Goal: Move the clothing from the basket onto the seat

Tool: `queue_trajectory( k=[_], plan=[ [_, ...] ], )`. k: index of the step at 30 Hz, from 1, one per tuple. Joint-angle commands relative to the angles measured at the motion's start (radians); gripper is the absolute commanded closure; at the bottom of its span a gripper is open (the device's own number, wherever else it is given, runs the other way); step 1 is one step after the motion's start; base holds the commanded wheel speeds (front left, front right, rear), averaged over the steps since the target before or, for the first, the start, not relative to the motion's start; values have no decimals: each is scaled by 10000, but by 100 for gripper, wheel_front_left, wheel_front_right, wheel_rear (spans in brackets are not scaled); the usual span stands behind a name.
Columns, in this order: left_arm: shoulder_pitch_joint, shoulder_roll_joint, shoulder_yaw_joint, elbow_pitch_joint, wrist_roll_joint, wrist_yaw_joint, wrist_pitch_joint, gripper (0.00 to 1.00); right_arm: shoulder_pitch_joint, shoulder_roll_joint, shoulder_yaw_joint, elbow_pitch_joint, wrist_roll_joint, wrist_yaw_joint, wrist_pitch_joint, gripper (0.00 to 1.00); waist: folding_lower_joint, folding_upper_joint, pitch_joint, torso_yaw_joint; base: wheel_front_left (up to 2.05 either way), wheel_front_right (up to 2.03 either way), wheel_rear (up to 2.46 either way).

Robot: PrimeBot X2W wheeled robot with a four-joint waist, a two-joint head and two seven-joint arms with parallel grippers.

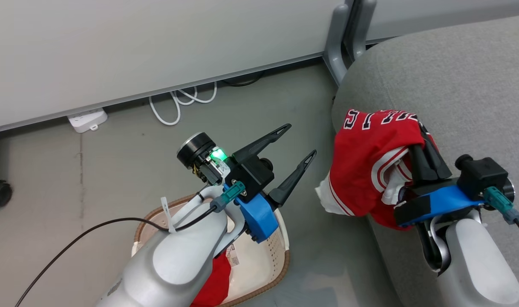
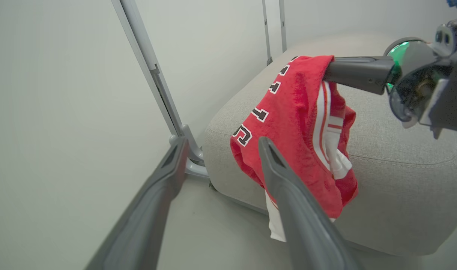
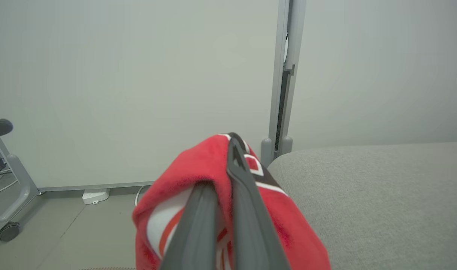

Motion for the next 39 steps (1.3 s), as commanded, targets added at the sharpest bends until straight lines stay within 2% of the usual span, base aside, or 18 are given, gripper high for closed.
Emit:
queue_trajectory(
  k=[1,20,28,34,39],
  plan=[
    [-89,33,3,-43,31,-38,-35,0,85,26,-162,-119,28,-3,-13,100,-1,0,220,-335,0,0,0],
    [-554,-56,-815,238,-383,-42,-35,0,531,33,-2264,-787,177,-3,-13,100,-1,0,1304,-2030,0,0,0],
    [-696,-81,-1063,349,-548,-42,-35,0,721,115,-2794,-953,168,-3,-13,100,-1,0,1594,-2271,0,0,0],
    [-761,-87,-1145,359,-583,-43,-35,0,617,204,-2814,-972,68,-3,-13,100,-1,0,1663,-2289,0,0,0],
    [-845,-76,-1179,338,-625,-43,-35,0,389,11,-2660,-1152,-4,-3,-13,100,-1,0,1756,-2213,0,0,0]
  ],
)
